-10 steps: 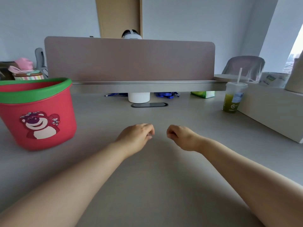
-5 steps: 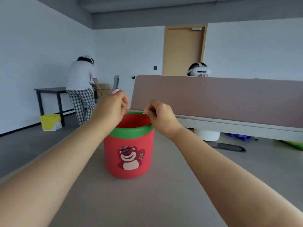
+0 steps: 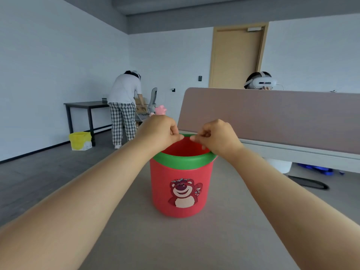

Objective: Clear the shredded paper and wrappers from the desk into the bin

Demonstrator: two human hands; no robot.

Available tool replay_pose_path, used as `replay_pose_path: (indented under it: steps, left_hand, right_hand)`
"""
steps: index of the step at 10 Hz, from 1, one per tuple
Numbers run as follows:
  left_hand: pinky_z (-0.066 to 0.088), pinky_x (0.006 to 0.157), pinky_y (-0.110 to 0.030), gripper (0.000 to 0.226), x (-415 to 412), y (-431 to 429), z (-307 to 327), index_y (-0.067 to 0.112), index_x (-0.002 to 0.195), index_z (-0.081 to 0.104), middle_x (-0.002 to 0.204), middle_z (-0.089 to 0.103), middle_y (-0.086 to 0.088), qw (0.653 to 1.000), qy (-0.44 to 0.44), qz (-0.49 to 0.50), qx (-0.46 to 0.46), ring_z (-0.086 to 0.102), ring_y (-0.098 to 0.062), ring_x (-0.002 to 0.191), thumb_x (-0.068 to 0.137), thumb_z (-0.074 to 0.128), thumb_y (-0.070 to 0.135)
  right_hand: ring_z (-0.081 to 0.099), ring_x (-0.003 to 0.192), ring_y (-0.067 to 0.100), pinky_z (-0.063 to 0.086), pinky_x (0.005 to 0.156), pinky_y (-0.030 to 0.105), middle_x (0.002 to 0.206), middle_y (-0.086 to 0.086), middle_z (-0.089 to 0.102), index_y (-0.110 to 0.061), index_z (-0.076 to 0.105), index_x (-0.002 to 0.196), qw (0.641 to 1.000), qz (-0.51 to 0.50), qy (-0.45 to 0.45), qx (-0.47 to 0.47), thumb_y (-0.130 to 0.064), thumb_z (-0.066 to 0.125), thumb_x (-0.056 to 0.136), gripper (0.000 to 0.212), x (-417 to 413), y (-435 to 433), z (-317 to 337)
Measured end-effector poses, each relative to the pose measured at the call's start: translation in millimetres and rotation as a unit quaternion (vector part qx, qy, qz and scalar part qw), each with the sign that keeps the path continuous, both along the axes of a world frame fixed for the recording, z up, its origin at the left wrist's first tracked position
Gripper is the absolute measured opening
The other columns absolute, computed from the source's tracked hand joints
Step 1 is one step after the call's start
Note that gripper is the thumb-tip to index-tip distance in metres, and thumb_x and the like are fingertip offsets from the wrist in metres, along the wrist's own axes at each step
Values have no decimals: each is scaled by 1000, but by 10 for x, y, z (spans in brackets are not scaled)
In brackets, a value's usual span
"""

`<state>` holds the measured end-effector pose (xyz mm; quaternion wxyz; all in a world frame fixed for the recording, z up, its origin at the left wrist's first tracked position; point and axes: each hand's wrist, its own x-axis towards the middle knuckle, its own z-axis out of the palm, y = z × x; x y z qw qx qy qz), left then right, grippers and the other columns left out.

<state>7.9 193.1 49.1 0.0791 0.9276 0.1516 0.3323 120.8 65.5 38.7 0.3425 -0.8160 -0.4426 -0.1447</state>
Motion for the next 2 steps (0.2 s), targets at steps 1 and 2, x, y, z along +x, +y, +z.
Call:
replay_pose_path:
  steps: [1, 2]
  left_hand:
    - [44, 68, -28, 21, -56, -2, -3, 15, 88, 70, 83, 69, -5, 1000, -8, 2, 15, 63, -23, 84, 88, 55, 29]
    - [43, 86, -25, 25, -253, -4, 74, 14, 111, 62, 116, 63, -5, 994, -96, -42, -25, 58, -17, 109, 88, 54, 16]
  right_hand:
    - [64, 85, 16, 47, 86, 29, 92, 2, 73, -17, 69, 95, 999, 14, 2, -30, -11, 51, 88, 21, -33, -43, 15]
    - [55, 110, 17, 37, 96, 25, 128, 2, 59, -18, 54, 124, 999, 35, 16, 15, -5, 46, 89, 38, -142, -239, 133]
